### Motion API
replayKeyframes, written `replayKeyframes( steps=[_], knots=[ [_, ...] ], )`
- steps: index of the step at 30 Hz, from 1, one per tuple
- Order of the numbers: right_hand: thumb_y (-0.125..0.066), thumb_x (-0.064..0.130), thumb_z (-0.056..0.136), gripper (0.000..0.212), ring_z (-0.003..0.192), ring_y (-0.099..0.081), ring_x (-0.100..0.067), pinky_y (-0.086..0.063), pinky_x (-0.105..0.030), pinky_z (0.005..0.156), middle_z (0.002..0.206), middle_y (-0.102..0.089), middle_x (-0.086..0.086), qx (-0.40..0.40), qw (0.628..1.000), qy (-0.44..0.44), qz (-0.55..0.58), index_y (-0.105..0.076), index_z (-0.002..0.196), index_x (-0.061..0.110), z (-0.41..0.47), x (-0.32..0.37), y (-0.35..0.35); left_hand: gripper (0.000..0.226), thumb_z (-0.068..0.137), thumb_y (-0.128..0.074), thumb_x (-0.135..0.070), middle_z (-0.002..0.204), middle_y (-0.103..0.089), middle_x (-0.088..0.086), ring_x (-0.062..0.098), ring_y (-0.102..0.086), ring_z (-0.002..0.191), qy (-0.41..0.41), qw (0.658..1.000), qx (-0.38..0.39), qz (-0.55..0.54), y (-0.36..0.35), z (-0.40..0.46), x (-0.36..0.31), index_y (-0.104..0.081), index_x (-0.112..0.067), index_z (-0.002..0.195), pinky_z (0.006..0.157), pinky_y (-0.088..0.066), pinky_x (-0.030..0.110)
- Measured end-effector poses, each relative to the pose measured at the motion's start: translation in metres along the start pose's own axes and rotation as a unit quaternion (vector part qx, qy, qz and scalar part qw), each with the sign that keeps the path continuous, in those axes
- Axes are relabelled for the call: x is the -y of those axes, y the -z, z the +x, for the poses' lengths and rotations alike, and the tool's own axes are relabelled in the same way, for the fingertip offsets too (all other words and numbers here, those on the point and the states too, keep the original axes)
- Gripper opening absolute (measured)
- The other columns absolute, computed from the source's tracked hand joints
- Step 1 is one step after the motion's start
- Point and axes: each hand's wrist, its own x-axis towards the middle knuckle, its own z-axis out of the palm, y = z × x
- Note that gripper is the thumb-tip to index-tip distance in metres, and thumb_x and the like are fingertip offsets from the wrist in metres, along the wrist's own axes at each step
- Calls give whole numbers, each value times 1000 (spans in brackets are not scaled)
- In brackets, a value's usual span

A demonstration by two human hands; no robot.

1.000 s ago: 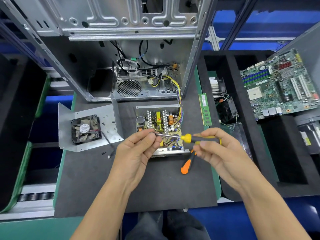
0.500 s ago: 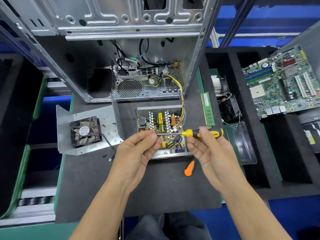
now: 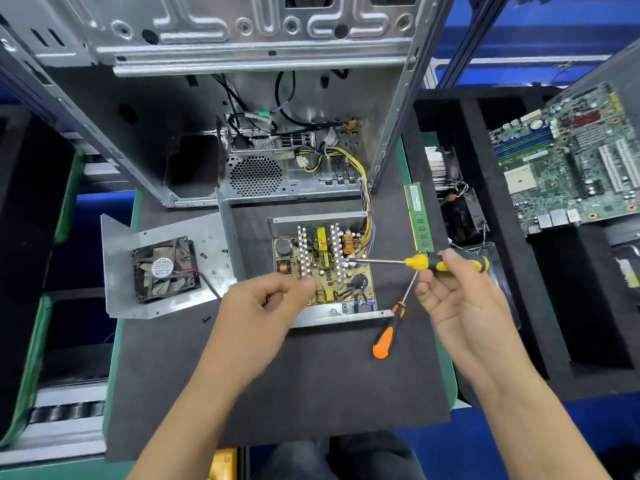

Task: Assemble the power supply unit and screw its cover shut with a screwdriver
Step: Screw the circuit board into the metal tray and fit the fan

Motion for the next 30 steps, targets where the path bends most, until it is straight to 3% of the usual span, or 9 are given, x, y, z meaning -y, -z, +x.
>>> replayKeyframes(
  steps=[2, 3, 7, 9, 14, 18, 23, 28, 30],
  knots=[
    [-64, 18, 91, 13, 64, -68, -14, -55, -24, 59, 73, -71, -3, -14, 1000, 12, -7, -65, 79, 15, 6, 5, 8, 46, 74, -56, -77, 67, -57, -8, 10, -50, 63, -91, 968, 13, 233, 3, 4, -1, -75, -36, 82, 63, -48, 29],
    [-63, 17, 93, 11, 64, -68, -14, -55, -23, 58, 72, -71, -2, -20, 1000, 15, -12, -62, 82, 14, 8, 6, 11, 50, 75, -51, -80, 77, -60, -14, 8, -55, 72, -107, 940, 57, 318, 2, 7, -4, -76, -39, 89, 68, -48, 30],
    [-64, 17, 92, 10, 65, -68, -15, -55, -25, 58, 72, -69, -3, -34, 999, 10, -33, -59, 84, 15, 16, 9, 20, 68, 77, -48, -84, 115, -63, -14, 13, -58, 111, -52, 842, 229, 486, -8, 24, -4, -66, -39, 124, 90, -48, 32],
    [-64, 18, 92, 7, 64, -68, -15, -55, -25, 58, 75, -69, -4, -33, 999, 8, -42, -60, 86, 15, 17, 9, 23, 69, 79, -49, -83, 121, -61, -10, 16, -56, 116, -32, 828, 257, 497, -12, 29, 1, -62, -39, 130, 94, -46, 33],
    [-68, 22, 82, 11, 63, -66, -16, -54, -25, 57, 74, -66, -2, -21, 998, 2, -56, -61, 88, 16, 19, 7, 26, 68, 81, -51, -81, 122, -60, -13, 14, -55, 117, -2, 840, 302, 450, -15, 36, 7, -57, -42, 137, 100, -46, 36],
    [-67, 23, 81, 10, 60, -65, -16, -53, -25, 55, 73, -67, -1, -15, 997, 8, -81, -62, 87, 17, 20, 6, 25, 66, 82, -47, -82, 114, -65, -8, 16, -59, 108, -3, 834, 301, 463, -17, 37, 4, -65, -33, 123, 94, -50, 37],
    [-66, 21, 82, 3, 58, -65, -19, -54, -26, 55, 77, -68, -8, 0, 993, 21, -120, -65, 81, 18, 18, 7, 23, 69, 80, -48, -83, 127, -65, -8, 17, -58, 118, 18, 832, 317, 455, -21, 37, 0, -61, -38, 131, 97, -48, 34],
    [-55, 6, 96, 23, 60, -67, -26, -55, -29, 58, 82, -72, -14, 49, 969, 77, -231, -66, 82, 20, 11, 9, 15, 86, 78, -53, -83, 146, -52, -5, 19, -51, 131, 74, 813, 366, 446, -24, 47, -6, -48, -32, 147, 102, -44, 32],
    [-57, 4, 95, 21, 61, -69, -28, -57, -30, 59, 83, -73, -14, 68, 956, 99, -267, -66, 84, 18, 7, 10, 8, 88, 78, -53, -83, 149, -49, -2, 21, -49, 133, 85, 803, 372, 457, -27, 49, -8, -46, -30, 148, 103, -44, 34]
  ],
)
